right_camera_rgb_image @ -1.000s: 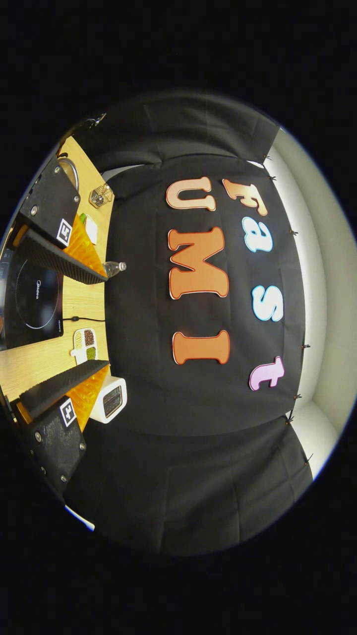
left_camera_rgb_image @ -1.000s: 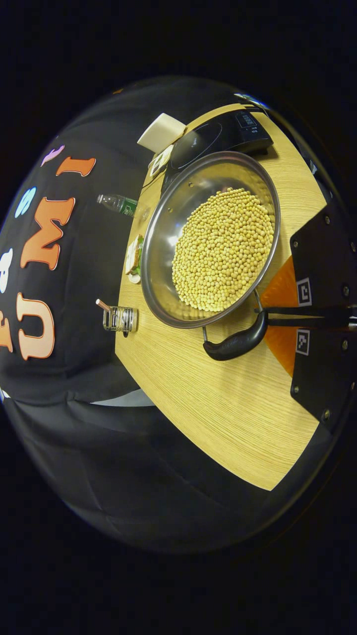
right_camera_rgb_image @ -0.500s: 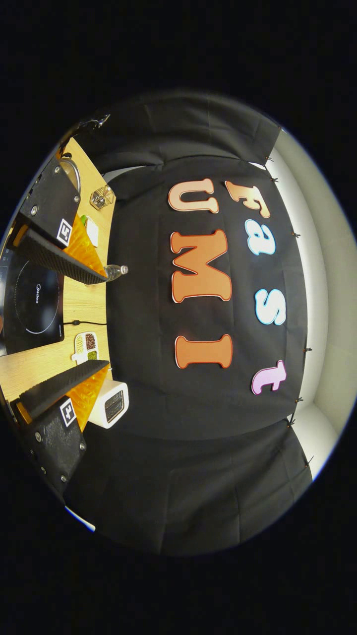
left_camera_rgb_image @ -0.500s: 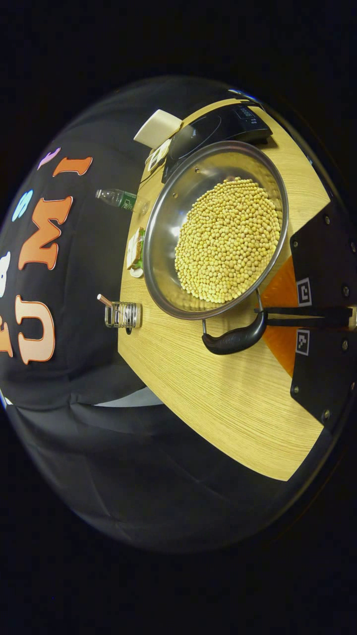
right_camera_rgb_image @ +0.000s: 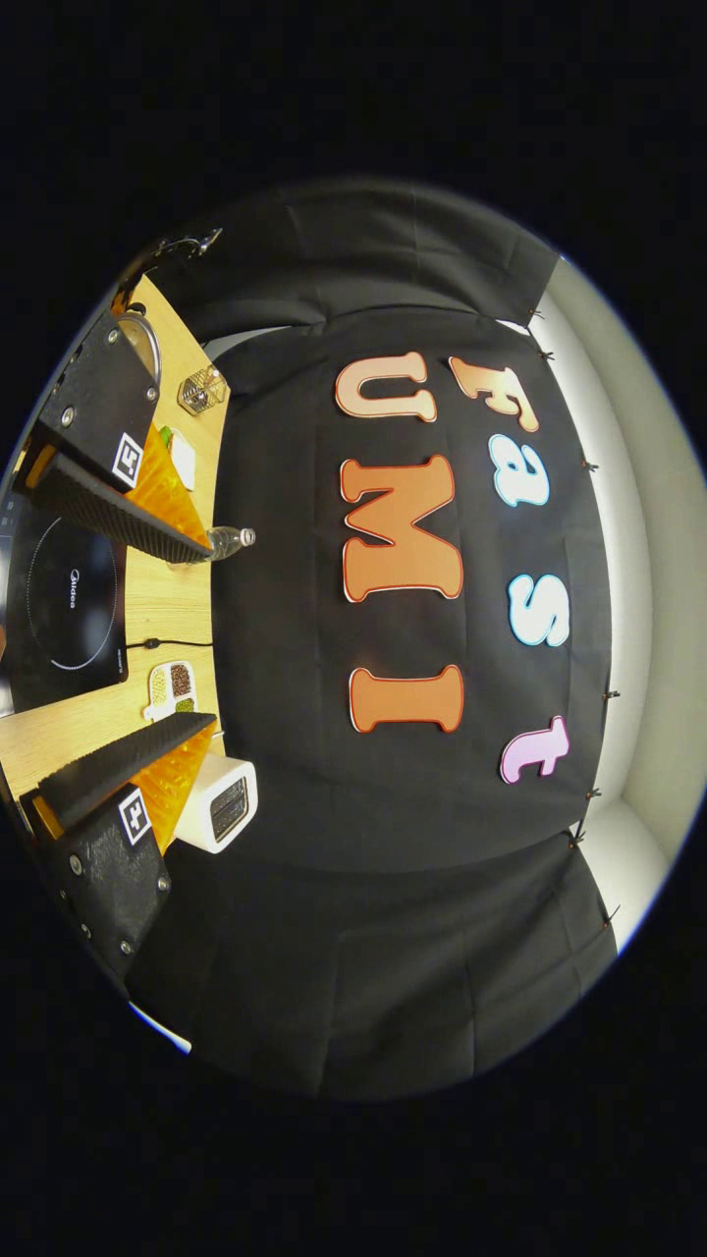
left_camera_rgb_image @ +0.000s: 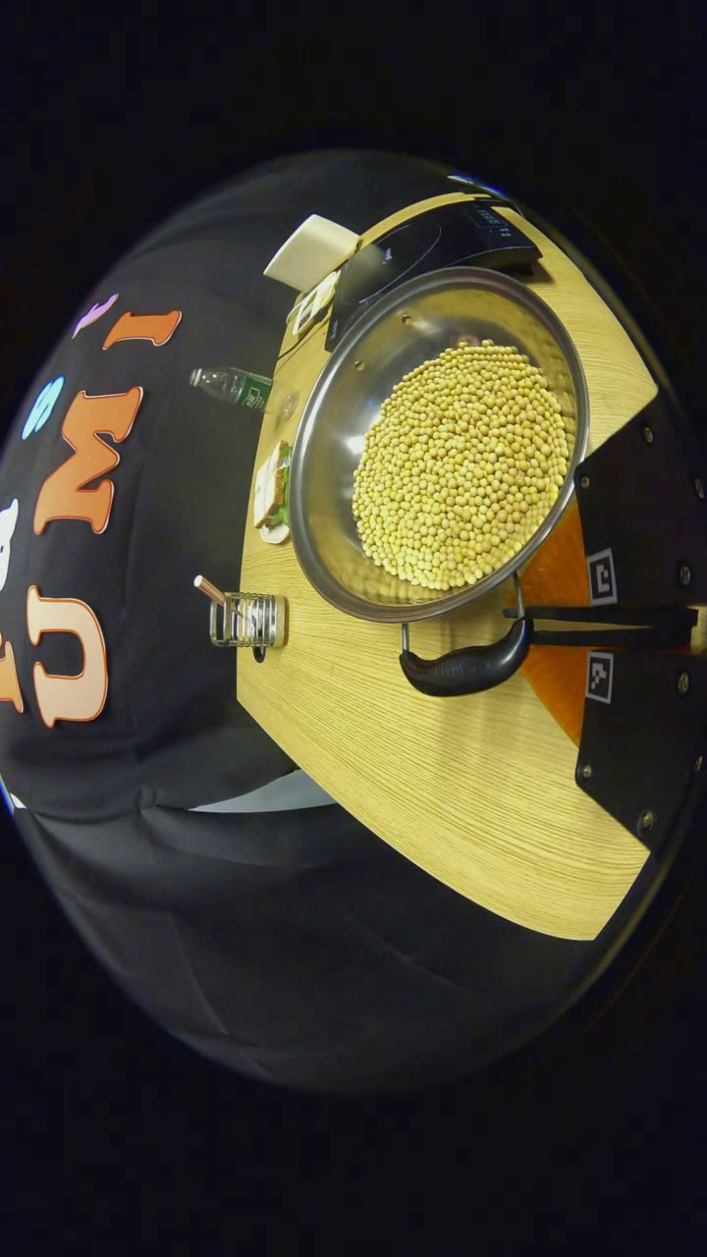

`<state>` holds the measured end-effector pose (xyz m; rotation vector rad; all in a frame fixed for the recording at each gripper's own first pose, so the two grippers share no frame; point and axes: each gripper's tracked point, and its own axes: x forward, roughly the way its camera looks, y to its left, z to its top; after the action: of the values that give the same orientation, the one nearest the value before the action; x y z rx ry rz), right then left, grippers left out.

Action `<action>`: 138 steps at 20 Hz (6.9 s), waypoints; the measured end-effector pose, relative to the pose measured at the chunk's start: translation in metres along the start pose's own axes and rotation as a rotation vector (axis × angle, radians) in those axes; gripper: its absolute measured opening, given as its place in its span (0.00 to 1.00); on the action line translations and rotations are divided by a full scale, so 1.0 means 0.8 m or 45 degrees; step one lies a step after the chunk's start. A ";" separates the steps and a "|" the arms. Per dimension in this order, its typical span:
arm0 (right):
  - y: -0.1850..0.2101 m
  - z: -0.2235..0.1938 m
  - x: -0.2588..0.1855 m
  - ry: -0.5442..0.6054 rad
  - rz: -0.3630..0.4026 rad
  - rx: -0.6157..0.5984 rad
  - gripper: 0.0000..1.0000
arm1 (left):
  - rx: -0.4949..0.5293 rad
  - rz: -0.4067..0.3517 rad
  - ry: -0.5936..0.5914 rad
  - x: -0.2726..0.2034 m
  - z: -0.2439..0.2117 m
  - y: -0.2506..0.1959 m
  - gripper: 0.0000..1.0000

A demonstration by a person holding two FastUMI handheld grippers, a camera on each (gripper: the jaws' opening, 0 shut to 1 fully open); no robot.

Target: First push the handle of the pot to place it horizontally, then grasp the pot with both hands and set it on the induction cooktop.

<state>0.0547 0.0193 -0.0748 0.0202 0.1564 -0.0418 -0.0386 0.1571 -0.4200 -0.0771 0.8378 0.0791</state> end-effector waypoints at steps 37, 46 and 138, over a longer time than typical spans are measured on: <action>0.149 -0.079 0.009 0.054 0.075 0.044 0.95 | 0.014 -0.088 -0.291 -0.050 0.072 0.023 0.02; 0.253 -0.200 0.029 0.239 0.146 0.087 1.00 | -0.030 -0.133 -0.355 -0.024 0.096 0.011 0.18; -0.086 -0.314 0.059 0.571 -0.216 0.179 0.63 | 0.043 -0.455 0.078 0.041 0.095 -0.423 0.50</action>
<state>0.0595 -0.0451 -0.3311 0.1570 0.6032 -0.2178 0.0733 -0.1706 -0.3812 -0.1970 0.8748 -0.2742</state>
